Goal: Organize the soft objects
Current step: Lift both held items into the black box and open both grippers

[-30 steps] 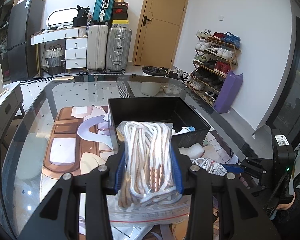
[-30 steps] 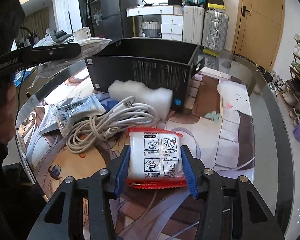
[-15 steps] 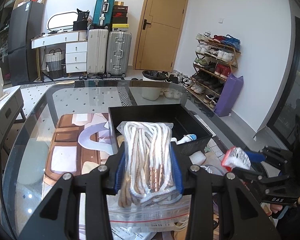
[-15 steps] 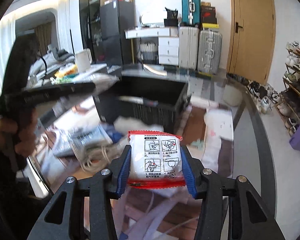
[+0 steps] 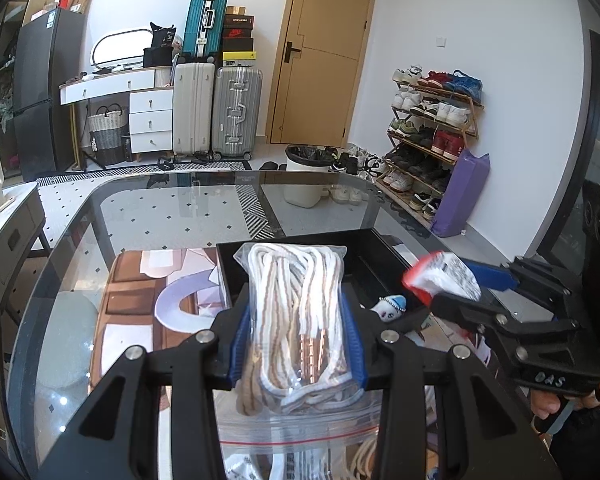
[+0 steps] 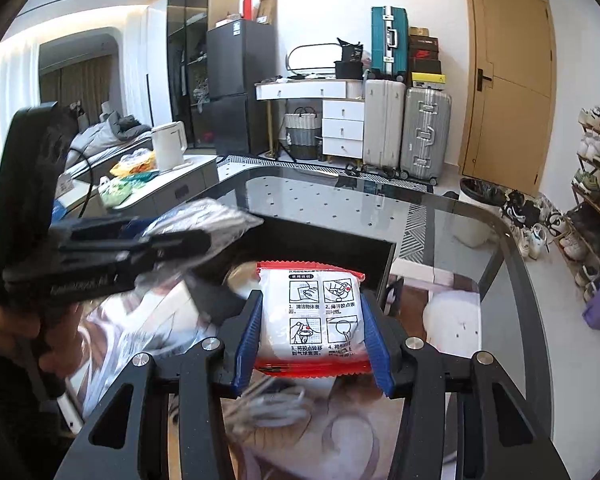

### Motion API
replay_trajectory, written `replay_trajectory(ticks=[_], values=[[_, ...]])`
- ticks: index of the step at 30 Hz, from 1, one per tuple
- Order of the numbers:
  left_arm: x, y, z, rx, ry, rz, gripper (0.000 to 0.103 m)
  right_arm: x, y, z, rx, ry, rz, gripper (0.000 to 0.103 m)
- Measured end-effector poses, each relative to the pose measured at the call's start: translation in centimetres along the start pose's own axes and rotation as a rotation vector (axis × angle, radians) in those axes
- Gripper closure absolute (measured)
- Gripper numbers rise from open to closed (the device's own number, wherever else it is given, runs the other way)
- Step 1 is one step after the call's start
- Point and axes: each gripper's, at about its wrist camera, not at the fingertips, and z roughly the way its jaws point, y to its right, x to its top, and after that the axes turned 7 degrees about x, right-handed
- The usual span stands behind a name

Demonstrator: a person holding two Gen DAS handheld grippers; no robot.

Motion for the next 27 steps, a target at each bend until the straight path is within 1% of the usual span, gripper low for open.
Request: replay_trajectory(ticks=[4, 12, 20, 27], values=[[0.3, -0.1, 1.5, 0.0, -0.014, 0.008, 0.064, 1.1, 0.9, 1.6, -0.006, 0.004, 0.021, 0.055], [1.0, -0.2, 3.9, -0.008, -0.051, 0.003, 0.064, 2.3, 2.2, 4.6, -0.004, -0.031, 0.015, 0.055], [1.5, 0.4, 6.0, -0.003, -0.1, 0.03, 0.064, 2.1, 2.5, 6.8, -0.042, -0.072, -0.038, 0.055], [1.7, 0.7, 6.8, 0.0, -0.126, 0.042, 0.062, 2.2, 2.7, 7.7, -0.033, -0.075, -0.051, 0.055]])
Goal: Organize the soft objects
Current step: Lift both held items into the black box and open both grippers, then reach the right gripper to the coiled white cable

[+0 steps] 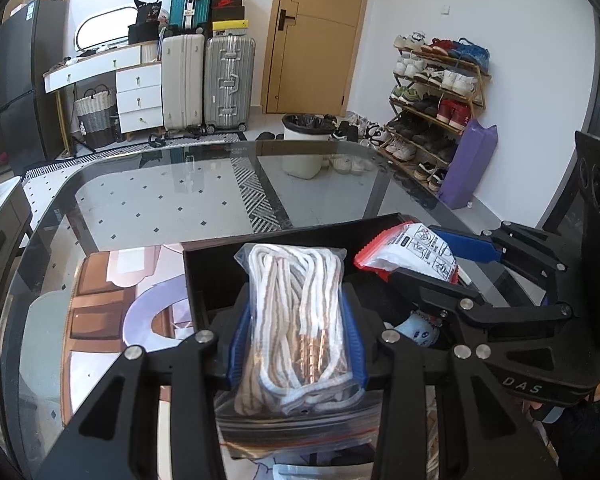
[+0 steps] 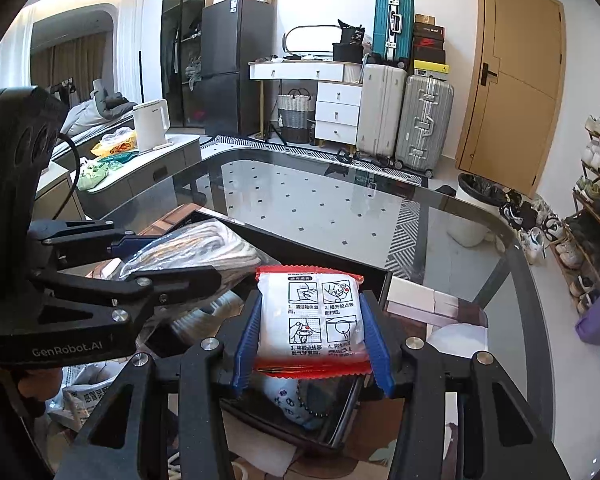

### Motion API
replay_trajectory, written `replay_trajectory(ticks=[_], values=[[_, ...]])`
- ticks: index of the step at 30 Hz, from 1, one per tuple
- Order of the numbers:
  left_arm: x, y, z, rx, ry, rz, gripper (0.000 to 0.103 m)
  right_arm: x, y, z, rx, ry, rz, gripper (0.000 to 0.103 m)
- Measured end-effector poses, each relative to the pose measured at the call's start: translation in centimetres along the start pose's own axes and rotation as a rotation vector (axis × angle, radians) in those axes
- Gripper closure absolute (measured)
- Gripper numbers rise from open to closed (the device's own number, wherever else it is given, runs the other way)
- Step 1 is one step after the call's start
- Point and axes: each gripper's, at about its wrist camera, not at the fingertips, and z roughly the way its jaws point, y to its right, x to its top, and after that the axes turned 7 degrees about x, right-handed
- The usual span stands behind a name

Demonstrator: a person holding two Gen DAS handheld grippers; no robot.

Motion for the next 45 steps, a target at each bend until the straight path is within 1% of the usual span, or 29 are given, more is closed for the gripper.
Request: replay_trajectory(ticks=[1, 2, 4, 5, 6, 7, 8, 10, 11, 13, 14, 15, 16, 17, 18, 20, 23, 26, 28, 32, 34, 36, 41, 45], values=[[0.0, 0.0, 0.2, -0.002, -0.01, -0.001, 0.062, -0.1, 0.0, -0.1, 0.003, 0.001, 0.001, 0.055], [0.0, 0.0, 0.3, -0.006, -0.016, -0.003, 0.062, -0.1, 0.0, -0.2, 0.011, 0.005, 0.008, 0.052], [-0.1, -0.1, 0.2, -0.017, -0.017, -0.007, 0.06, -0.3, 0.3, -0.7, 0.012, 0.013, 0.015, 0.05], [-0.1, -0.1, 0.1, -0.018, -0.014, -0.009, 0.055, -0.4, 0.4, -0.9, -0.001, 0.015, 0.019, 0.044], [-0.1, -0.2, 0.0, -0.021, -0.01, -0.011, 0.048, -0.6, 0.5, -1.1, -0.014, 0.016, 0.025, 0.039], [-0.1, -0.1, -0.2, -0.023, -0.009, -0.012, 0.042, -0.8, 0.7, -1.4, -0.024, 0.023, 0.035, 0.025], [-0.1, -0.1, -0.4, -0.026, -0.004, -0.012, 0.04, -1.0, 0.8, -1.7, -0.026, 0.03, 0.041, 0.016], [-0.2, -0.1, -0.8, -0.013, 0.005, -0.011, 0.038, -1.5, 0.9, -2.5, -0.025, 0.035, 0.06, 0.013], [-0.3, -0.1, -1.0, -0.009, 0.006, -0.011, 0.035, -1.7, 1.0, -2.8, -0.024, 0.031, 0.064, 0.008], [-0.6, -0.2, -1.6, -0.033, 0.022, -0.016, 0.021, -2.2, 0.8, -3.5, -0.039, 0.024, 0.063, 0.001], [-0.8, -0.1, -2.0, -0.041, 0.03, -0.015, 0.019, -2.6, 0.6, -3.9, -0.059, 0.024, 0.06, 0.001], [-1.1, 0.0, -2.5, -0.04, 0.041, -0.008, 0.014, -3.0, 0.5, -4.4, -0.076, 0.024, 0.062, 0.001], [-1.3, 0.2, -2.9, -0.033, 0.049, 0.002, 0.008, -3.4, 0.4, -4.9, -0.084, 0.026, 0.075, 0.001], [-1.5, 0.2, -3.2, -0.02, 0.054, 0.01, 0.003, -3.8, 0.4, -5.3, -0.08, 0.029, 0.088, 0.001], [-1.7, 0.4, -3.6, -0.003, 0.062, 0.017, 0.0, -4.2, 0.4, -5.7, -0.07, 0.034, 0.104, 0.001], [-2.3, 0.5, -4.6, 0.03, 0.086, 0.036, 0.0, -4.9, 0.3, -6.5, -0.052, 0.042, 0.124, 0.001], [-3.0, 0.2, -5.4, 0.053, 0.083, 0.026, 0.0, -5.8, -0.1, -7.3, -0.043, 0.035, 0.13, 0.001], [-4.0, -0.5, -6.6, 0.064, 0.085, -0.009, 0.0, -6.2, -0.7, -7.4, -0.043, -0.002, 0.116, 0.001], [-4.6, -0.9, -7.1, 0.064, 0.089, -0.026, 0.0, -6.6, -1.1, -7.5, -0.046, -0.011, 0.118, 0.001], [-5.6, -1.4, -8.1, 0.1, 0.108, -0.029, 0.0, -7.4, -1.5, -7.7, 0.001, -0.03, 0.16, 0.001], [-6.2, -1.6, -8.4, 0.113, 0.112, -0.029, 0.0, -7.8, -1.7, -7.6, 0.008, -0.049, 0.164, 0.001], [-6.8, -1.8, -8.5, 0.116, 0.107, -0.029, 0.0, -8.3, -2.1, -7.5, 0.011, -0.061, 0.159, 0.001], [-8.4, -1.8, -8.4, 0.141, 0.085, -0.022, 0.0, -8.9, -2.7, -6.6, 0.061, -0.1, 0.173, 0.001], [-9.4, -1.9, -8.3, 0.15, 0.067, -0.013, 0.0, -9.4, -3.3, -5.5, 0.089, -0.141, 0.155, 0.001]])
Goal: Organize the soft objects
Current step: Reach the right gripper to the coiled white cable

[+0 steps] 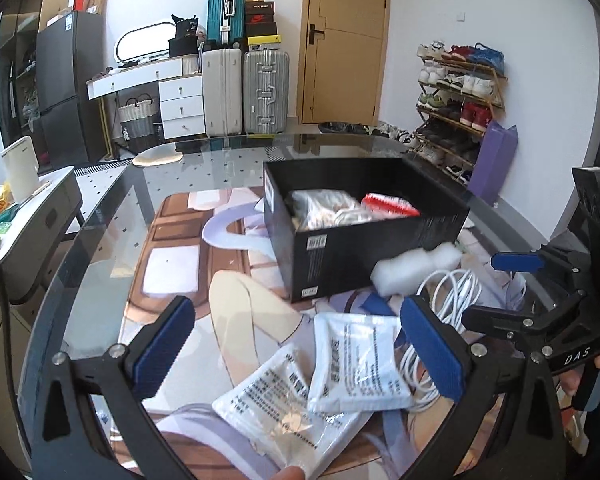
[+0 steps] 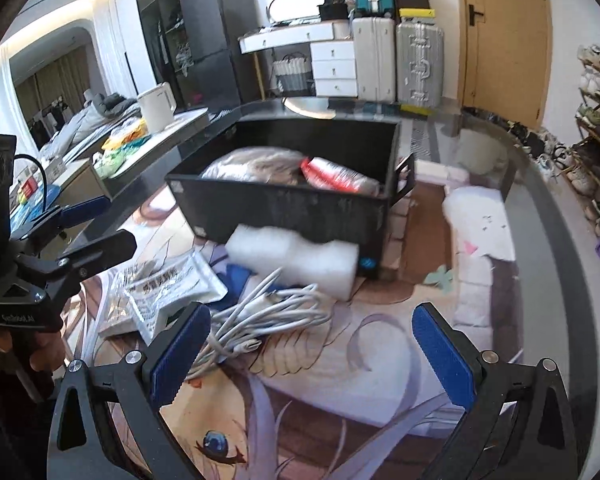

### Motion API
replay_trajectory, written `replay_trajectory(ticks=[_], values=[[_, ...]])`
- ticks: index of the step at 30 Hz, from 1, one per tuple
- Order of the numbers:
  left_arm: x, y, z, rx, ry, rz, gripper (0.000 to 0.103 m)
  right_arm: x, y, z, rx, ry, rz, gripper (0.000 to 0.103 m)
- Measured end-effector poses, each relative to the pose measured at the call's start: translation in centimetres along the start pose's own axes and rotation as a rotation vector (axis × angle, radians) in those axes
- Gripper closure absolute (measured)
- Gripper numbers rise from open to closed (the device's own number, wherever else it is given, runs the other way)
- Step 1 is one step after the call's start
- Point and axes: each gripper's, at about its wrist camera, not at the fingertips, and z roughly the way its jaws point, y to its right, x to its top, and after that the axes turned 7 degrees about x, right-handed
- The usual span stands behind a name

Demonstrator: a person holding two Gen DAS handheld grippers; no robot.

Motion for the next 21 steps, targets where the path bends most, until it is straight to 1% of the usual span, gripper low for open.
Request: replay_trajectory(ticks=[2, 4, 8, 12, 16, 21], values=[[-0.3, 0.0, 0.0, 0.013, 0.005, 0.015, 0.0, -0.2, -0.3, 0.5, 0.0, -0.018, -0.016, 0.001], [-0.5, 0.0, -0.1, 0.01, 0.01, 0.027, 0.0, -0.4, -0.5, 1.0, -0.003, -0.034, -0.028, 0.001], [-0.9, -0.2, 0.2, -0.037, -0.002, 0.008, 0.0, -0.7, -0.7, 1.8, 0.015, -0.059, -0.027, 0.001], [-1.2, -0.2, 0.1, -0.048, 0.0, 0.013, 0.0, -0.8, -1.0, 2.4, 0.023, -0.083, -0.038, 0.001], [-1.5, -0.3, 0.5, -0.073, -0.024, 0.015, 0.0, -0.9, -1.1, 3.2, 0.016, -0.092, -0.027, 0.001], [-1.6, 0.0, 0.3, -0.092, -0.024, 0.02, 0.0, -0.8, -1.4, 3.7, 0.001, -0.1, -0.021, 0.0]])
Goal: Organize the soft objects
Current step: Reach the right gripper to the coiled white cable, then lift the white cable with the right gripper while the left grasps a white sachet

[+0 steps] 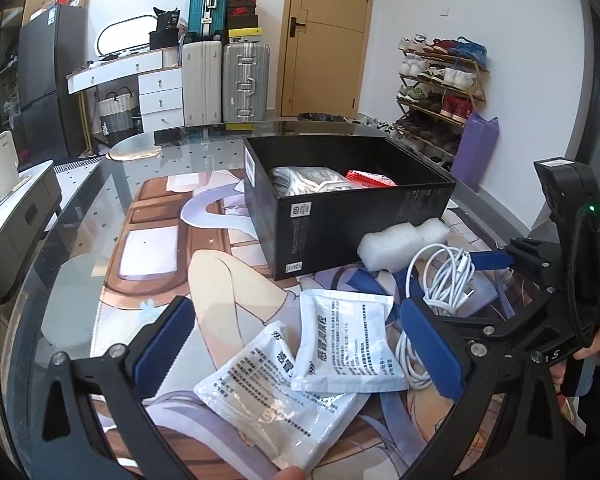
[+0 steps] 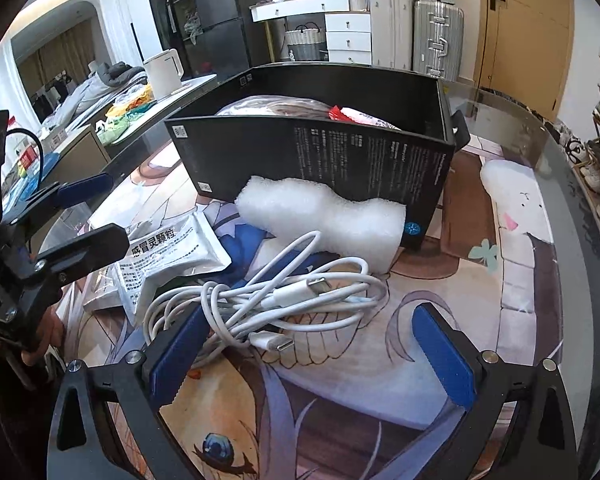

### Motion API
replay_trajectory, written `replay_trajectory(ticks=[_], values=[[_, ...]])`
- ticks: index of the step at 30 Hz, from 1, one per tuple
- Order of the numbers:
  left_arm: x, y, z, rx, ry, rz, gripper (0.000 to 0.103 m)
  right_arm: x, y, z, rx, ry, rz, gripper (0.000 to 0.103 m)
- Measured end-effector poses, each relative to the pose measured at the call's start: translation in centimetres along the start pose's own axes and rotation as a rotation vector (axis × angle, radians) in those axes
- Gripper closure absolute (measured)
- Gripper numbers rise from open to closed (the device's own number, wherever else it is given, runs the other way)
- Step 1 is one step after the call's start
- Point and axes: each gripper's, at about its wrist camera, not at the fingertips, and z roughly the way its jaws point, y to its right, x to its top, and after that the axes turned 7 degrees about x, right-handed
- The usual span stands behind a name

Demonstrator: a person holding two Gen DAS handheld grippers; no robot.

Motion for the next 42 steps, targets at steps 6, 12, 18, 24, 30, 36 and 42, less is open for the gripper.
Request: replay_trajectory(ticks=[6, 12, 18, 24, 30, 36, 42], values=[[-0.1, 0.1, 0.2, -0.021, -0.019, -0.006, 0.0, 0.2, -0.3, 0.3, -0.015, -0.002, 0.003, 0.001], [-0.2, -0.1, 0.2, -0.037, -0.018, -0.018, 0.0, 0.4, -0.5, 0.5, -0.01, -0.001, 0.001, 0.001], [-0.2, -0.1, 0.5, -0.036, -0.033, -0.014, 0.0, 0.0, -0.9, 0.2, 0.028, 0.015, -0.024, 0.011], [-0.2, 0.0, 0.6, -0.035, -0.039, -0.008, 0.0, -0.5, -0.8, -0.3, 0.092, 0.043, -0.028, 0.042], [-0.2, 0.1, 0.8, -0.036, -0.042, -0.004, 0.0, -0.8, -0.4, -0.7, 0.133, 0.04, -0.032, 0.062], [-0.3, 0.1, 0.8, -0.038, -0.045, -0.004, 0.0, -0.8, 0.4, -0.9, 0.142, 0.042, 0.018, 0.046], [-0.3, 0.0, 0.8, -0.04, -0.042, -0.005, 0.0, -0.6, 0.8, -1.0, 0.164, 0.068, 0.094, 0.038]])
